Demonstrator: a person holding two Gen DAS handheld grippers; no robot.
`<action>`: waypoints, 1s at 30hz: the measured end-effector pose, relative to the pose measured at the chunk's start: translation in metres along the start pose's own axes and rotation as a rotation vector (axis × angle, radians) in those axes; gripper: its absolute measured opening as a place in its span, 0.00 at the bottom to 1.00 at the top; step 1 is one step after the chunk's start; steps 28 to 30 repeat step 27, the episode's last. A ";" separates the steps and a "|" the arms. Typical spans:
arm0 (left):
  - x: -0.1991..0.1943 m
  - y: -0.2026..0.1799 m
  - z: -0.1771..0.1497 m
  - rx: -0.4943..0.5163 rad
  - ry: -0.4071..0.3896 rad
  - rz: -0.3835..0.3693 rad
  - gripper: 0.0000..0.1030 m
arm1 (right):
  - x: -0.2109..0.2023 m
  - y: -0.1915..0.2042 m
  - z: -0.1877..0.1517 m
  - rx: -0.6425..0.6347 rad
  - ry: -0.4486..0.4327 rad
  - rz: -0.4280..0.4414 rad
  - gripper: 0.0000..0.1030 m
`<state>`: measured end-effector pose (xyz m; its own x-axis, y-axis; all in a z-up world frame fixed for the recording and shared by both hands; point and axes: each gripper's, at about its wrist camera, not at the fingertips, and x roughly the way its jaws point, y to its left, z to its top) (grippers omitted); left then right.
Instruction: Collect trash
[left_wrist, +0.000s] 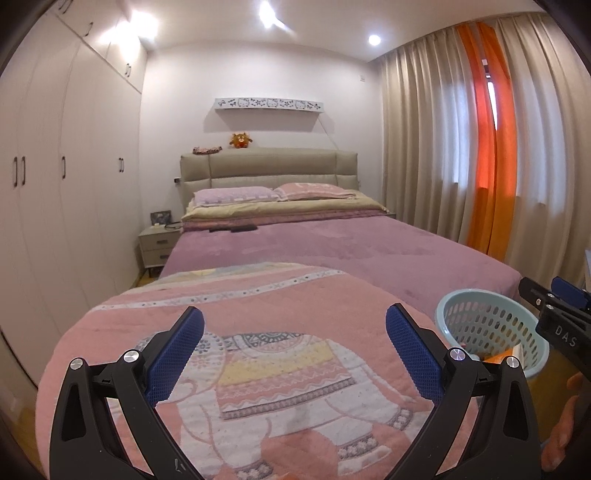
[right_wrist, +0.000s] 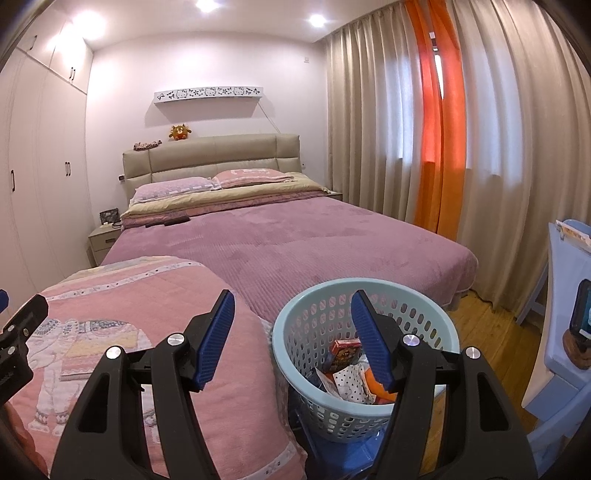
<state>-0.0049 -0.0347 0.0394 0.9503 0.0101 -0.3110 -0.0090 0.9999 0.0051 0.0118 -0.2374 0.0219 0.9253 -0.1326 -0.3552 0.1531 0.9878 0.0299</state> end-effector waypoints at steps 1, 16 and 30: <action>-0.002 0.001 0.000 -0.001 -0.001 0.001 0.93 | -0.002 0.001 0.000 0.000 -0.002 0.001 0.60; -0.023 0.009 0.007 0.019 -0.036 -0.018 0.93 | -0.014 0.018 0.003 -0.030 -0.009 0.031 0.60; -0.017 0.026 0.009 0.043 0.039 0.131 0.93 | -0.012 0.040 0.009 -0.060 -0.001 0.079 0.60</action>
